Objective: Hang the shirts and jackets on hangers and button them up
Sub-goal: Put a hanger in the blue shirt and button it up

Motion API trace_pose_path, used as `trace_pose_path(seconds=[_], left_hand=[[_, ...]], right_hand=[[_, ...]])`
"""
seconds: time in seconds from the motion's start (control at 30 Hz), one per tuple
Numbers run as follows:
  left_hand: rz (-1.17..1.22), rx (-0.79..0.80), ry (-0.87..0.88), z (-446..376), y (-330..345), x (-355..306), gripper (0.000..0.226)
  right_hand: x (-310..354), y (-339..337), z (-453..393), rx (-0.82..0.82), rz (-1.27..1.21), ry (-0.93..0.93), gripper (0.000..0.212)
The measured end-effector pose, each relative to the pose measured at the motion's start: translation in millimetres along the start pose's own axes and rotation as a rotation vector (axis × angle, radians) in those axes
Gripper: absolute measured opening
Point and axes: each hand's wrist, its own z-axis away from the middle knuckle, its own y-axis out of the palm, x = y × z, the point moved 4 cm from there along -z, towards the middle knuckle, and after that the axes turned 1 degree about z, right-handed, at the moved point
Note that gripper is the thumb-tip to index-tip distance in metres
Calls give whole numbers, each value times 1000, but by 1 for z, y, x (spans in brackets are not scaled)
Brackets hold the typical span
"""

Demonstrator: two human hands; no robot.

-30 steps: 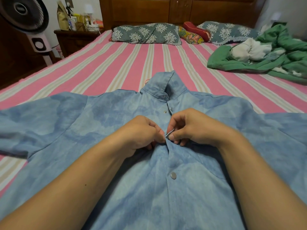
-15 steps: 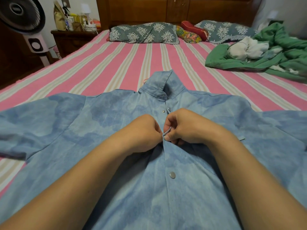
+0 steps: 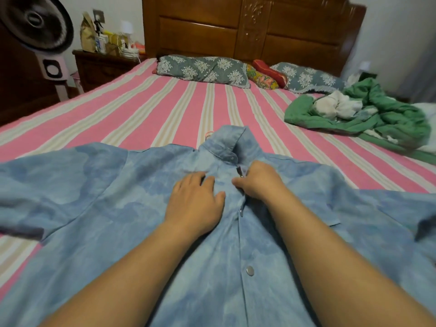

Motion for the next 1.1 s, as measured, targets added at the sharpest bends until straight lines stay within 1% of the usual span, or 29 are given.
trace_pose_path(seconds=[0.03,0.07,0.1,0.17,0.2,0.23,0.3,0.33,0.37,0.4,0.47,0.5,0.57,0.63,0.67,0.7,0.73,0.77,0.83,0.87,0.9,0.97,1.0,1.03,1.1], left_hand=[[11,-11,-7,-1,-1,2,54],[20,-24,-15,-3,-1,3,52],[30,-42,-28,-4,-2,5,49],[58,-59,-82,-7,-6,5,45],[50,-26,-119,-7,-7,2,48],[22,22,-155,-8,-8,-1,54],[-60,175,-259,-21,-14,-14,77],[-104,255,-322,-32,-15,-23,87],[-162,316,-369,-43,-16,-33,90],[-221,363,-398,-53,-14,-42,85],[-272,375,-409,-67,-5,-54,60],[-242,362,-414,-70,0,-53,51],[-160,297,-383,-68,4,-48,42],[-51,148,-323,-58,1,-40,30],[29,52,-300,-52,-2,-36,27],[123,-39,-279,-47,-8,-31,27],[222,-109,-263,-45,-12,-27,30],[320,-147,-255,-48,-15,-25,37],[474,-153,-238,-59,-20,-21,49],[513,-124,-225,-62,-20,-21,53],[533,-76,-216,-63,-19,-23,57],[577,28,-206,-63,-14,-24,62],[595,65,-207,-62,-13,-23,60],[603,94,-209,-61,-13,-21,54],[625,138,-226,-61,-14,-17,32]], right_hand=[[-15,5,-4,-89,-94,52,26],[-28,5,-6,-143,-207,97,21],[-38,4,-11,-154,-345,132,16],[-48,1,-21,-58,-624,192,17],[-51,2,-25,-17,-692,200,19],[-51,3,-27,-3,-707,194,19],[-45,4,-27,-29,-717,183,23],[-44,5,-29,-62,-722,189,30],[-44,5,-29,-102,-729,204,36],[-46,4,-30,-137,-754,218,39],[-52,7,-30,-169,-815,244,38],[-54,7,-29,-170,-819,251,35],[-54,9,-31,-151,-827,212,22],[-49,6,-32,-111,-701,158,13],[-49,8,-36,-109,-609,128,8],[-46,6,-34,-127,-518,111,12],[-44,4,-32,-160,-487,96,13],[-42,3,-30,-164,-538,99,12],[-36,6,-27,-115,-882,114,8],[-33,6,-26,-97,-1055,98,8],[-31,3,-24,-93,-1142,54,11],[-27,-1,-19,-71,-1132,-67,14],[-24,1,-18,-46,-1098,-124,14],[-21,3,-16,-12,-1057,-174,14],[-19,9,-15,50,-974,-236,16]])
